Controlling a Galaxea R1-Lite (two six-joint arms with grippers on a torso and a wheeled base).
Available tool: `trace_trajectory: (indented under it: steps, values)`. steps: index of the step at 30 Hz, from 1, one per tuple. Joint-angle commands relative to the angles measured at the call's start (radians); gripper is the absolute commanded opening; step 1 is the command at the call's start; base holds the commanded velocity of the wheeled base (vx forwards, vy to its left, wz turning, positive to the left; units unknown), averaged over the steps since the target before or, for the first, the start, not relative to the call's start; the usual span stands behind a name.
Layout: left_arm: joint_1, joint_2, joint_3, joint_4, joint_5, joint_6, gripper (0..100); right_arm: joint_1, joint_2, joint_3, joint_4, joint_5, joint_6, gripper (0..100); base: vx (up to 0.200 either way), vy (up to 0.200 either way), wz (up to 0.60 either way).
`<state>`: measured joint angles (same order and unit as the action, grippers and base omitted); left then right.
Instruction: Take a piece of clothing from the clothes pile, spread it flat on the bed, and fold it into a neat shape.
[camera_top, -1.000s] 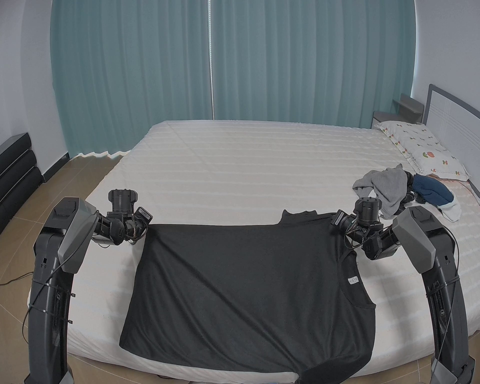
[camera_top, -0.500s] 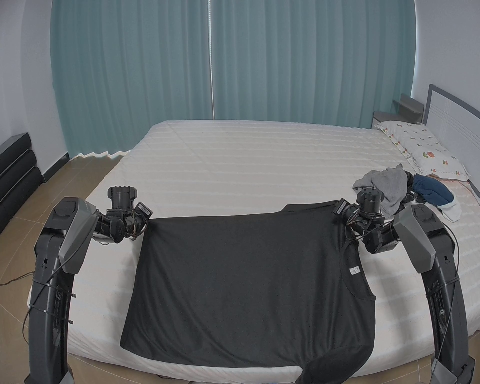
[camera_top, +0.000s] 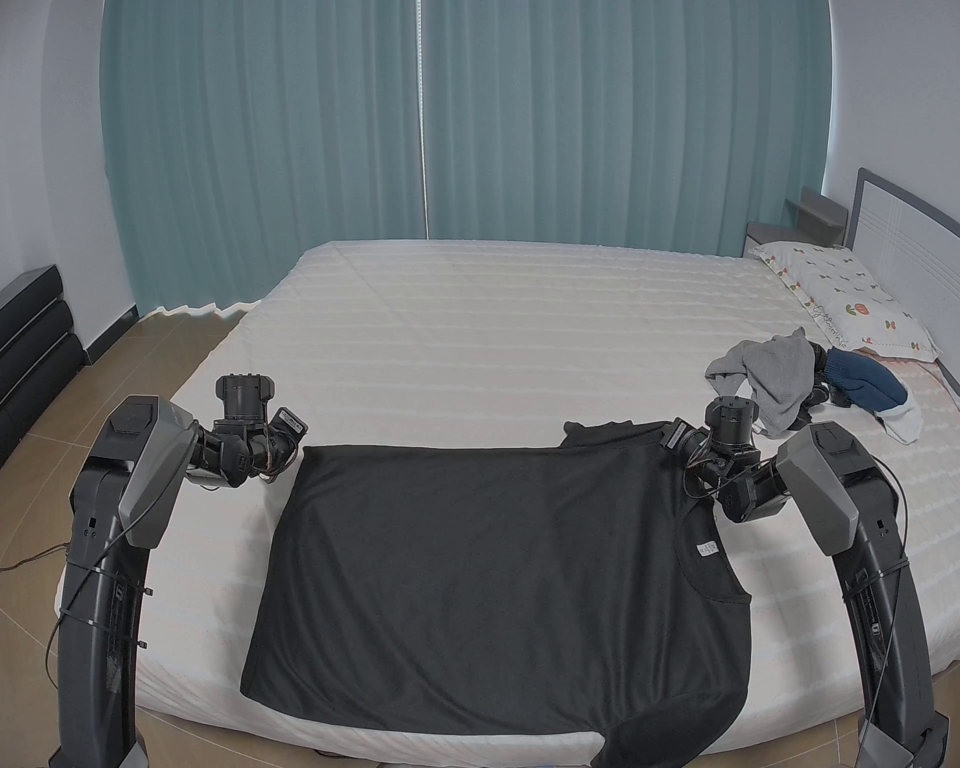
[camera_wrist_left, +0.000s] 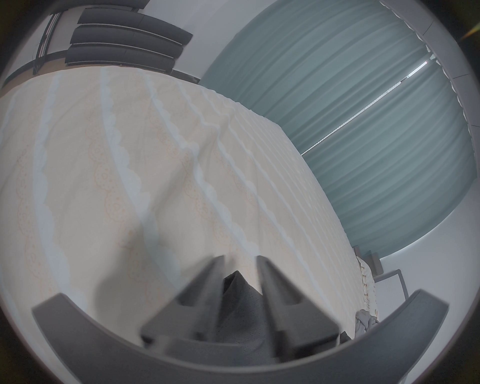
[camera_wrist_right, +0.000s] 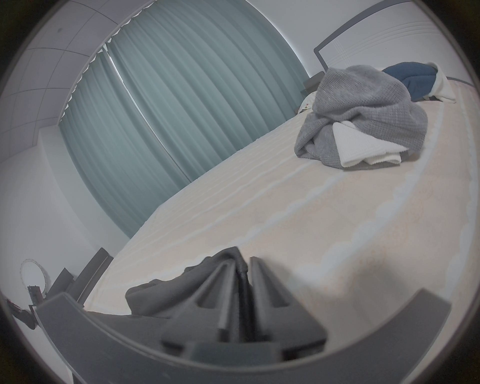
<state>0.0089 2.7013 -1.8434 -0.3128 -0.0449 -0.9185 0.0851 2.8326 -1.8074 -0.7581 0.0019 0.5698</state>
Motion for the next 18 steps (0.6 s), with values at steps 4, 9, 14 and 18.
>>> trace_trajectory:
  steps: [4,9,14,18]
  values:
    - [0.0,0.003,0.01,-0.006,0.002,0.004,100,0.001,0.007,0.01,0.003,-0.002,-0.004,100,0.0,0.0,0.0]
    - [0.009,-0.026,0.032,-0.003,0.01,-0.02,100,-0.031,-0.053,0.017,-0.007,-0.019,0.001,100,0.0,0.0,0.0]
    - [0.003,-0.189,0.184,-0.022,0.043,-0.056,100,-0.056,-0.234,0.224,-0.073,-0.088,0.012,100,0.0,0.0,0.0]
    - [0.006,-0.325,0.331,-0.062,0.037,-0.054,100,-0.062,-0.412,0.504,-0.106,-0.011,0.03,100,0.0,0.0,0.0]
